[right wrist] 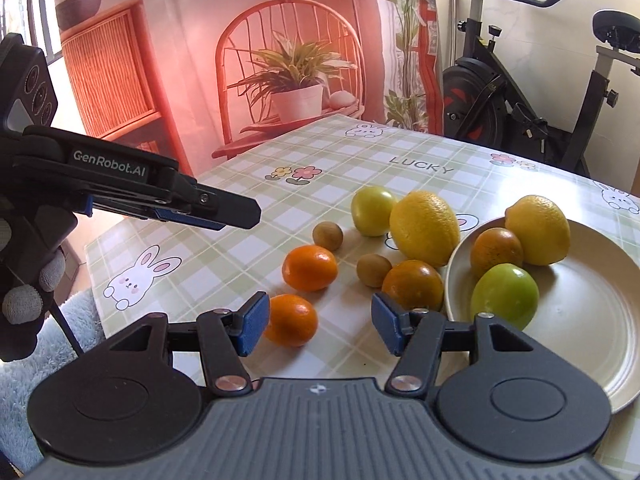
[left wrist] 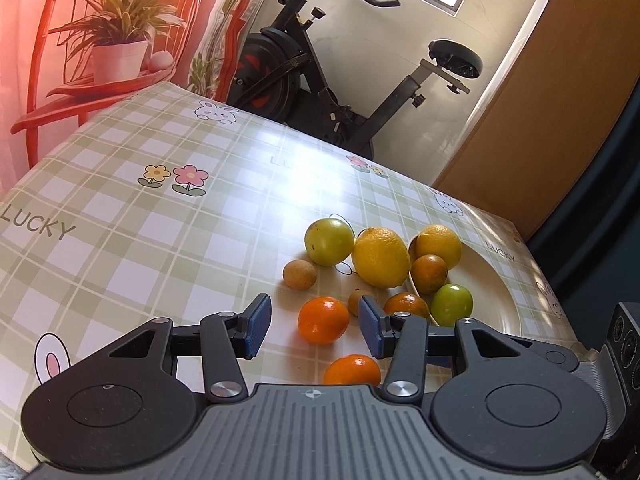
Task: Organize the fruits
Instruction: 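Move the left gripper to a tangerine lying on the tablecloth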
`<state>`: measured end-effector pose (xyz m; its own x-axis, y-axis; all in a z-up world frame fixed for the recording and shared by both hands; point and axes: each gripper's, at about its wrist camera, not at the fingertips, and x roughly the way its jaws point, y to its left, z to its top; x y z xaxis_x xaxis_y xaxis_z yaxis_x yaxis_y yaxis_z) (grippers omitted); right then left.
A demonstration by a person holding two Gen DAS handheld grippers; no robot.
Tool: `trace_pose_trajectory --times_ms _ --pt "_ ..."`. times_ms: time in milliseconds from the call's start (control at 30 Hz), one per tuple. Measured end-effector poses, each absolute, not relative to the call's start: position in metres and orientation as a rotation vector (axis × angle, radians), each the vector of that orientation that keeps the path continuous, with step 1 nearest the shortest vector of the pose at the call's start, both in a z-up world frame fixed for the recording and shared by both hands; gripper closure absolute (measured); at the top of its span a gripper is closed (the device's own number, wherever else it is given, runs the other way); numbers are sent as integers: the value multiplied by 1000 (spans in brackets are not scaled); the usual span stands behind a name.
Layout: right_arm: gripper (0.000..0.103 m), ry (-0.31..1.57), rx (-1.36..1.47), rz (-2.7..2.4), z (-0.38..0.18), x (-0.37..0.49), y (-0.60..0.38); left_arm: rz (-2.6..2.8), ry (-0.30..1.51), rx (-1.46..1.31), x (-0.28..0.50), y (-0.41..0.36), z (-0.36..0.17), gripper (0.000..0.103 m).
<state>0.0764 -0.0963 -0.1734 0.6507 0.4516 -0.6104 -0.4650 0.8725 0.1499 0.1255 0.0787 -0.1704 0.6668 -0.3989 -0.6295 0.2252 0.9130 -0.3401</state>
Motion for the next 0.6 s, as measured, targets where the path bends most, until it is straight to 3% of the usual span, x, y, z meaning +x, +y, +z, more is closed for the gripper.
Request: trace_pose_trajectory --times_ms 600 --pt "46 776 -135 560 -198 89 -58 -397 839 -297 127 77 -196 53"
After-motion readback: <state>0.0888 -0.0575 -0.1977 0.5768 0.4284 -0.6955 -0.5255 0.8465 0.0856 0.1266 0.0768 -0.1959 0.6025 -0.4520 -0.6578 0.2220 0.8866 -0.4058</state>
